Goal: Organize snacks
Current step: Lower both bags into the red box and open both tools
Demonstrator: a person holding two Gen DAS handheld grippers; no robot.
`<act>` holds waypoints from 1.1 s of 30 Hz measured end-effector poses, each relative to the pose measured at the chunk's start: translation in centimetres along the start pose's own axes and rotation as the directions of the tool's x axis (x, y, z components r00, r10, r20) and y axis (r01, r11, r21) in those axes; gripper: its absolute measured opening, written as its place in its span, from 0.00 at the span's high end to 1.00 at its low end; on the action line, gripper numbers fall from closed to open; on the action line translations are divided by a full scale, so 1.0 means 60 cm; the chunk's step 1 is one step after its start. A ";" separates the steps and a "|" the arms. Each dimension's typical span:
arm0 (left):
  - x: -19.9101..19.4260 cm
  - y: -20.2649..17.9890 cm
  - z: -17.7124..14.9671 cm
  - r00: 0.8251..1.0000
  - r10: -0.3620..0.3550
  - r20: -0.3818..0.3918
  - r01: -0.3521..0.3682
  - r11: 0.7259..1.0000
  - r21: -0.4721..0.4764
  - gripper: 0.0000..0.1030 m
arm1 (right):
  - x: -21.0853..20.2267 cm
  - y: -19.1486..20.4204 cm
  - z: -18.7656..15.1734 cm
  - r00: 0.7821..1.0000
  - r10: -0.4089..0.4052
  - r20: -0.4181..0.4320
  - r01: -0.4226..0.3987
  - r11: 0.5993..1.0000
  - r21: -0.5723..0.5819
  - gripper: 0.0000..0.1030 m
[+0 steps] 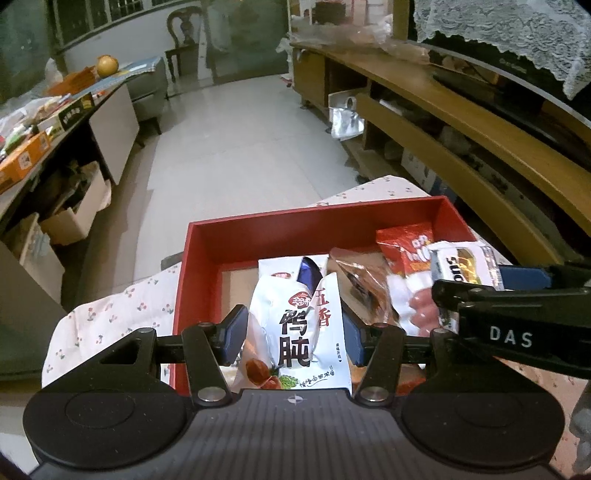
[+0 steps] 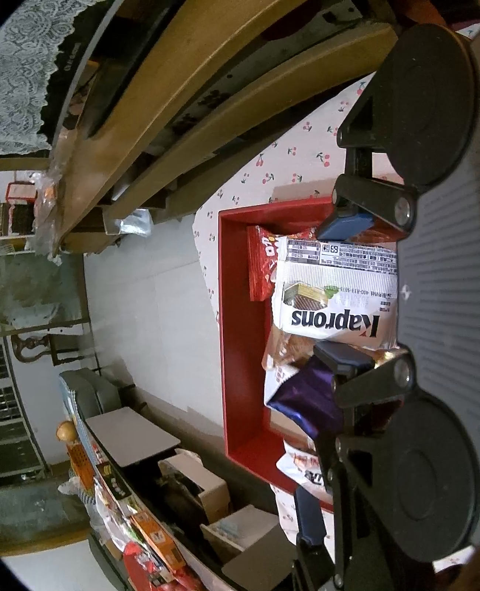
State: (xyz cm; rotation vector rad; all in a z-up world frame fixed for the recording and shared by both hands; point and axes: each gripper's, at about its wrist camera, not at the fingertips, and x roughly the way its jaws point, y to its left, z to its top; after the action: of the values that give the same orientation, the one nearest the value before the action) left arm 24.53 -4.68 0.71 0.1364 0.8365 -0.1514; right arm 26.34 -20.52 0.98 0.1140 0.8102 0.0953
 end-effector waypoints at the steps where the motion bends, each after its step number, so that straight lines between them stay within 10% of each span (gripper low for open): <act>1: 0.006 0.001 0.002 1.000 0.004 -0.005 -0.004 1.000 -0.002 0.41 | 0.006 -0.002 0.003 1.000 -0.002 -0.004 0.002 1.000 0.004 0.33; 33: 0.050 0.015 0.023 0.999 0.041 -0.017 -0.041 0.998 -0.045 0.28 | 0.081 -0.005 0.033 0.999 0.039 -0.023 -0.038 0.997 0.060 0.33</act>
State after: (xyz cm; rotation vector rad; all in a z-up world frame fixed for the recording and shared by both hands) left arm 27.70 -4.28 -0.56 0.1122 0.8515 -0.0929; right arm 31.14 -20.33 -1.21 0.1854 0.8352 0.1087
